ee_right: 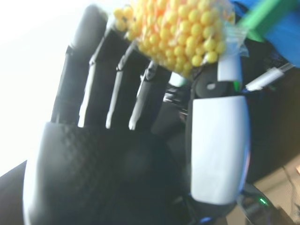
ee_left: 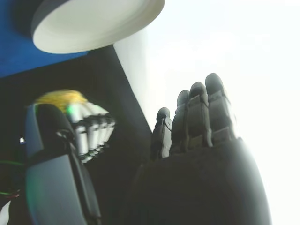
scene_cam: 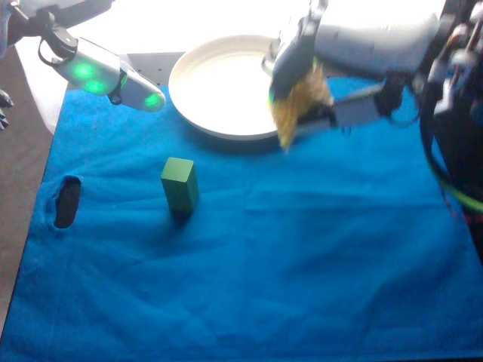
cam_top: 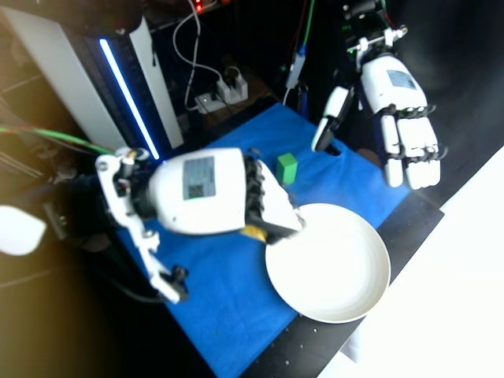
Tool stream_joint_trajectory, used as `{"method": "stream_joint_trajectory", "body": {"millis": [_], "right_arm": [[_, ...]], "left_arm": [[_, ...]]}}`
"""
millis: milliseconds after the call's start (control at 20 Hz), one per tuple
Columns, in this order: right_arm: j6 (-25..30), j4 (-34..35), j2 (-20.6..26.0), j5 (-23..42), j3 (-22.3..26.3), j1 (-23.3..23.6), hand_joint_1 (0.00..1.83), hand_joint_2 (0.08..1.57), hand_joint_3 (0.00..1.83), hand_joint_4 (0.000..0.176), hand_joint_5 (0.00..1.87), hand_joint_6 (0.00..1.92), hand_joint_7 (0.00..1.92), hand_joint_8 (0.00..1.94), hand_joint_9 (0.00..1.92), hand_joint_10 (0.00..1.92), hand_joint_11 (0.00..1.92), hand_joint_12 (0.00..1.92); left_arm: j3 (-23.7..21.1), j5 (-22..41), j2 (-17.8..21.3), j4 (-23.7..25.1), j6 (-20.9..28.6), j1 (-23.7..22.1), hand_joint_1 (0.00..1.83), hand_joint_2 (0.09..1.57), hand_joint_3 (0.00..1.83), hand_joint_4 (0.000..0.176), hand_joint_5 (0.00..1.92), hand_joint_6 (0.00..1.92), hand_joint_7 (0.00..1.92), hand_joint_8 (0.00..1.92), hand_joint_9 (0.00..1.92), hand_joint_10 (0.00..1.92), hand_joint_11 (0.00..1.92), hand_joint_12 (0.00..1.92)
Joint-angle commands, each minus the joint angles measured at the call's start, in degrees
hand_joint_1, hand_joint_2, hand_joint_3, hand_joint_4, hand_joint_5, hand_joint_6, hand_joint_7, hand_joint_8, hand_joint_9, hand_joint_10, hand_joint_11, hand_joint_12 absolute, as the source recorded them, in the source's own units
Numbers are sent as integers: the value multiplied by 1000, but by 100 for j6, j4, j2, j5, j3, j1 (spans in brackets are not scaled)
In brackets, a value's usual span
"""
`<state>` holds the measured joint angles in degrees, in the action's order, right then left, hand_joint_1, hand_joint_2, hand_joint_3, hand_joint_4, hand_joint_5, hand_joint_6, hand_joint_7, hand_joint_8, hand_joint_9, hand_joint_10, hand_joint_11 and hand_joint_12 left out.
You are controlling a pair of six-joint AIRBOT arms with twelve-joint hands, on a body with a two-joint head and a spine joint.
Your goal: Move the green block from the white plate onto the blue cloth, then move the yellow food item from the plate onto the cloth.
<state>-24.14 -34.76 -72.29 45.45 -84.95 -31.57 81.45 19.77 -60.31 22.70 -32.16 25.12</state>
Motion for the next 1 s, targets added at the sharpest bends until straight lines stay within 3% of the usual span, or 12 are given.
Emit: {"method": "stream_joint_trajectory", "body": {"millis": [0, 100, 200, 250, 550, 600, 650, 700, 750, 850, 900, 950], "right_arm": [[-26, 318, 40, 651, 18, 4, 1258, 1057, 0, 0, 1066, 708, 1191, 766, 1136, 609, 806, 1373], [-26, 326, 48, 681, 109, -197, 1251, 1070, 1, 0, 1034, 756, 1158, 826, 1143, 507, 743, 1459], [-26, 418, 1, 699, 141, -374, 1266, 1060, 0, 0, 1041, 730, 1197, 772, 1217, 395, 835, 1350], [-26, 441, -31, 699, 139, -452, 1277, 1053, 0, 0, 1057, 689, 1214, 758, 1272, 395, 892, 1360], [-26, 475, -77, 697, 138, -608, 1288, 1037, 0, 0, 1089, 622, 1261, 682, 1262, 552, 936, 1437], [-26, 477, -75, 697, 138, -617, 1285, 1049, 0, 0, 1055, 650, 1233, 748, 1211, 626, 897, 1485], [-26, 495, -69, 697, 139, -617, 1174, 1066, 0, 0, 1066, 789, 1201, 453, 1156, 751, 885, 1528], [-26, 502, -62, 697, 137, -617, 956, 1003, 0, 0, 807, 286, 1155, 292, 1011, 927, 769, 1620], [-26, 509, -54, 697, 134, -617, 827, 957, 0, 0, 628, 64, 1046, 151, 844, 813, 614, 1574], [-26, 586, -27, 699, 142, -617, 684, 866, 0, 0, 376, 2, 769, 9, 714, 415, 468, 1344], [-26, 644, -8, 709, 143, -617, 586, 824, 1, 22, 218, 0, 601, 1, 667, 239, 397, 1248], [-26, 712, 13, 778, 143, -617, 556, 795, 2, 31, 136, 0, 513, 0, 633, 133, 346, 1186]], "left_arm": [[0, 597, 60, -120, -16, -46, 758, 742, 0, 147, 0, 0, 101, 3, 81, 1, 0, 221], [-6, 597, 67, -126, -16, -41, 744, 725, 0, 139, 15, 2, 117, 2, 101, 2, 0, 279], [-6, 597, 68, -141, -16, -30, 743, 730, 1, 170, 27, 3, 118, 2, 101, 6, 8, 231], [-7, 597, 70, -144, -16, -29, 756, 726, 0, 175, 48, 11, 130, 6, 120, 12, 18, 235], [-18, 592, 66, -143, -19, -30, 773, 738, 0, 176, 73, 5, 158, 12, 140, 6, 9, 271], [-24, 591, 64, -142, -23, -30, 765, 731, 0, 176, 61, 1, 153, 6, 129, 1, 1, 258], [-28, 590, 65, -142, -26, -30, 754, 732, 0, 173, 52, 0, 153, 5, 127, 0, 0, 256], [-29, 588, 65, -142, -27, -30, 758, 735, 0, 175, 57, 2, 152, 3, 130, 1, 0, 239], [-34, 584, 63, -142, -28, -30, 776, 744, 3, 176, 59, 2, 142, 0, 131, 1, 0, 233], [-46, 597, 65, -142, -28, -29, 782, 760, 5, 176, 60, 1, 134, 0, 138, 2, 0, 250], [-47, 609, 65, -143, -28, -23, 794, 759, 3, 176, 67, 3, 133, 0, 136, 1, 0, 251], [-55, 627, 68, -144, -27, -11, 792, 756, 1, 176, 65, 2, 125, 0, 131, 0, 0, 234]]}}
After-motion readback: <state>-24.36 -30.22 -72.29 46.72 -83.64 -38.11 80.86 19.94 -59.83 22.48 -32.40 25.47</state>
